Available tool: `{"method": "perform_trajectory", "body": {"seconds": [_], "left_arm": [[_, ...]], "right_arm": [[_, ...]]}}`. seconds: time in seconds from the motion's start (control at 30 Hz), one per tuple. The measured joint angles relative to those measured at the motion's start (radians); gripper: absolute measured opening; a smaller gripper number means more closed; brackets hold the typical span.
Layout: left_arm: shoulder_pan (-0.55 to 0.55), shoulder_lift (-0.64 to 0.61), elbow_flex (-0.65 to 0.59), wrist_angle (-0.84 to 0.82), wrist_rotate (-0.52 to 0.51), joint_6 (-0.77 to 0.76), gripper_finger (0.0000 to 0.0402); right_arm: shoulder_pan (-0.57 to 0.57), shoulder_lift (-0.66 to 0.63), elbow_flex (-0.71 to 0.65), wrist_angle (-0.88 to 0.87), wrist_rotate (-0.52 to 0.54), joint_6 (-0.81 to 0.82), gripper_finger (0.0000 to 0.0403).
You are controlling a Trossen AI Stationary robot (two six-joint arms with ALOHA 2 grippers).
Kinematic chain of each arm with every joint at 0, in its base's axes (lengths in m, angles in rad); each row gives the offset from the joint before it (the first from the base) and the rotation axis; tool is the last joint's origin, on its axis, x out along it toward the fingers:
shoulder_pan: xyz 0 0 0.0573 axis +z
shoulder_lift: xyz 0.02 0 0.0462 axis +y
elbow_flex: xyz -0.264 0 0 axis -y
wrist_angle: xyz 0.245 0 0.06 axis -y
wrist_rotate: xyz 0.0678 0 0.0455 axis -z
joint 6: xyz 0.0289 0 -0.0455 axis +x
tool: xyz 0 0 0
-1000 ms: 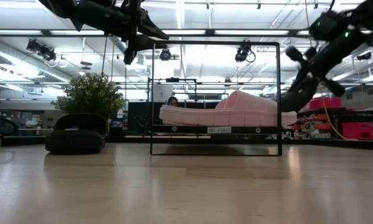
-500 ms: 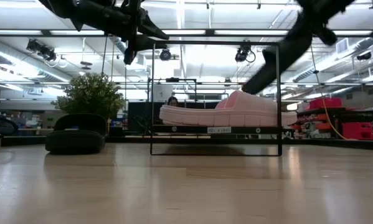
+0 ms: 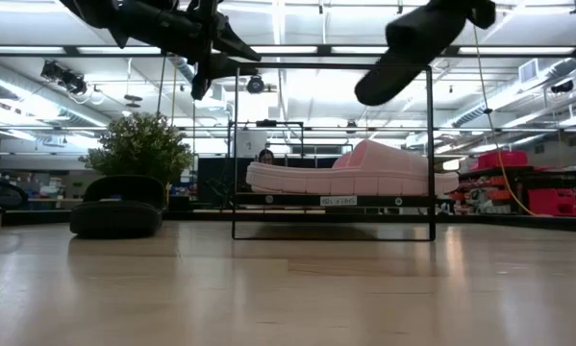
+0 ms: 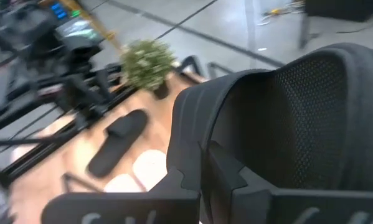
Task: Pick and place slides into the shelf
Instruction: Put the right black slides on the shelf
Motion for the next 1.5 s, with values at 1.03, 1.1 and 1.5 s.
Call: {"method": "perform_trajectory", "body": {"seconds": [1.03,1.1,1.5], "left_arm": [[0.021,0.0,0.045,0.24,0.121,-0.151,0.0236],[0.021,0.0,0.068,0.238,0.134,-0.15,0.0244],[0.003,0.083,0.253,0.197,0.25,-0.209,0.027]], "right_arm": [[0.381,0.2,0.017,0.229,-0.142,-0.028,0.0009],[0.38,0.207,0.017,0.241,-0.155,-0.034,0.0009],[0.38,0.226,0.017,0.259,-0.16,-0.07,0.0009]]}}
